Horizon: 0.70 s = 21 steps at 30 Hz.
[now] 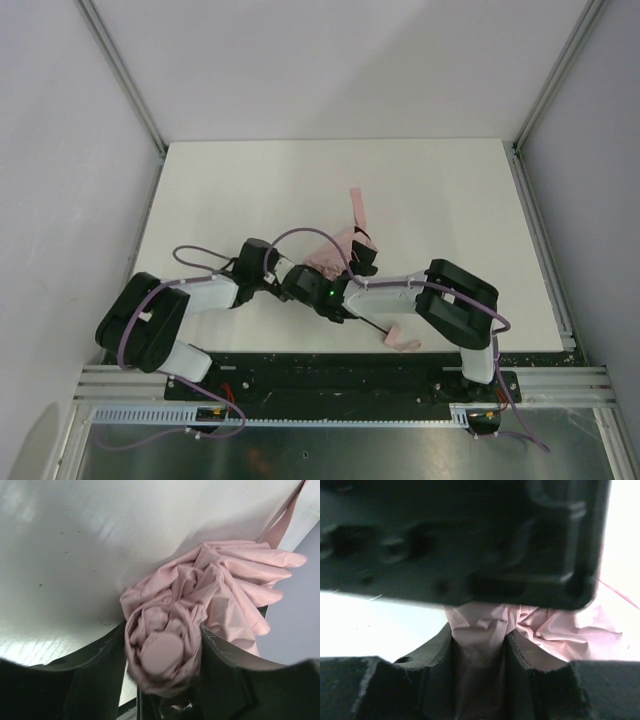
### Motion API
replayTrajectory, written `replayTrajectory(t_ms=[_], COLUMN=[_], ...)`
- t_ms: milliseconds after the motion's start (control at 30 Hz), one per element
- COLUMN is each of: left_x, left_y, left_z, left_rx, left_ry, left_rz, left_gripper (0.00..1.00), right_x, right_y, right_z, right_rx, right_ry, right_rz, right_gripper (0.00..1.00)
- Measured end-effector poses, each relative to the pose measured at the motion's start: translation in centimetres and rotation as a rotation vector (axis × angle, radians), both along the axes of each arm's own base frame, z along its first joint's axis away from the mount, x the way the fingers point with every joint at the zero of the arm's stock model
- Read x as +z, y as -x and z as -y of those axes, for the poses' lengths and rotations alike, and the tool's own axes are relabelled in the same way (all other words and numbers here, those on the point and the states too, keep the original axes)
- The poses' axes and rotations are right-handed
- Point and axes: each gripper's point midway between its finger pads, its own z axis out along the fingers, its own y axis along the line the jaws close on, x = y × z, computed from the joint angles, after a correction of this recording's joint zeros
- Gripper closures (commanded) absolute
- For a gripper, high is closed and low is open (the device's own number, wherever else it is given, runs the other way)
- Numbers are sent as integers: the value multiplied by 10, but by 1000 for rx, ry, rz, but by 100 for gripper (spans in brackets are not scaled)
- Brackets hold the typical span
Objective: Put away the umbrella
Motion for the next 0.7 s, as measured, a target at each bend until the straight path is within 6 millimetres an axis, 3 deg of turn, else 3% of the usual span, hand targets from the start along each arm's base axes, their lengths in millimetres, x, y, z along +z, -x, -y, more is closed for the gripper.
replayTrajectory(t_ms=[67, 133, 233, 367, 533, 700], left_x=[3, 11, 17, 18, 21, 20], left_y=[-2, -9, -15, -18, -15, -8], left_z=[0, 1, -7, -32, -57, -61], left_rx=[-7, -13, -12, 20, 53, 44], left_ry=[-3, 7, -3, -38, -54, -43], left_rz=[2, 21, 42, 48, 66, 52], left_gripper=[11, 3, 1, 1, 1, 1], right_x=[-1, -3, -3, -2, -2, 1], right_y=[-6, -14, -21, -24, -19, -9], right_z=[-1, 0, -1, -7, -28, -37], right_rx=[-19, -37, -36, -7, 97, 181], right_ry=[-39, -86, -161, -288, -483, -638], right_rz=[-37, -81, -159, -294, -511, -727], right_gripper=[99, 100, 100, 100, 100, 100])
